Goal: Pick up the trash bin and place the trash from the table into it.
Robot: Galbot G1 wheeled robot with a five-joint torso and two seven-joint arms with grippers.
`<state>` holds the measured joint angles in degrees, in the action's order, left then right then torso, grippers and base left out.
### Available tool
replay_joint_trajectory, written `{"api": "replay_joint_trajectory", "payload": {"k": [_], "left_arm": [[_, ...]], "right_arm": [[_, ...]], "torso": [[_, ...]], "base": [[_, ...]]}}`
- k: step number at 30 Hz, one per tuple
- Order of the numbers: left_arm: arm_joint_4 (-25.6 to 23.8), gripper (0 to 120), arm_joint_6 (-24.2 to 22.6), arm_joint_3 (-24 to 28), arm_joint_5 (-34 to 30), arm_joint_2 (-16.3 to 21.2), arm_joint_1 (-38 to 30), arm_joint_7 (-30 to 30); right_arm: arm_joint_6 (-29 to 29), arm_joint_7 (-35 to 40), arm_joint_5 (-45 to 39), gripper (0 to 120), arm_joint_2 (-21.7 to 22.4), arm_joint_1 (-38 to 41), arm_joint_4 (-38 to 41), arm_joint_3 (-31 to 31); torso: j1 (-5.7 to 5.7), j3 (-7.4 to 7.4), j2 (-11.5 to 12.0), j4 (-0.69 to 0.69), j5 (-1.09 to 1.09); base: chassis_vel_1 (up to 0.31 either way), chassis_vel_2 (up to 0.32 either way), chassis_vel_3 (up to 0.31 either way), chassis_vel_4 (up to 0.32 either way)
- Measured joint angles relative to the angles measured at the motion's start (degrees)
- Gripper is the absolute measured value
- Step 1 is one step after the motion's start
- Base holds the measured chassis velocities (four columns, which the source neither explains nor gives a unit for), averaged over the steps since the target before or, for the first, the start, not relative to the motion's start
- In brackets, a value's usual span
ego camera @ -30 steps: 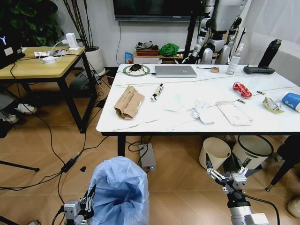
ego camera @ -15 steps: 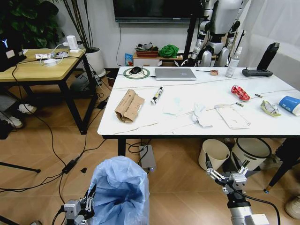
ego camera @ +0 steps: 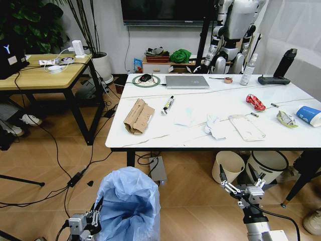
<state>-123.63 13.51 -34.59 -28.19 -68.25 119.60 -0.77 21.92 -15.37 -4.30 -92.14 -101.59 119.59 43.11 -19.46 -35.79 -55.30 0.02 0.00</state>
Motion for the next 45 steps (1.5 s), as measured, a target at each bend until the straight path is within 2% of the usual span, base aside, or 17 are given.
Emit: {"api": "replay_joint_trajectory", "payload": {"k": [27,45], "left_arm": [[0.5,0,0.9,0.4,0.5,0.0,-0.7,-0.2],[1.2,0,-0.1,-0.2,2.9,-0.2,-1.8,1.5]], "right_arm": [[0.2,0.0,0.5,100,0.0,0.4,-0.6,-0.6],[-0.4,0.0,0.5,100,0.0,1.4,-1.5,-0.9]], "torso": [[-3.4,-4.33,-7.7,0.0,0.0],[-3.49,-4.45,-7.9,0.01,0.0]], "base": [[0.0,0.0,0.0,0.0],[0.0,0.0,0.0,0.0]]}}
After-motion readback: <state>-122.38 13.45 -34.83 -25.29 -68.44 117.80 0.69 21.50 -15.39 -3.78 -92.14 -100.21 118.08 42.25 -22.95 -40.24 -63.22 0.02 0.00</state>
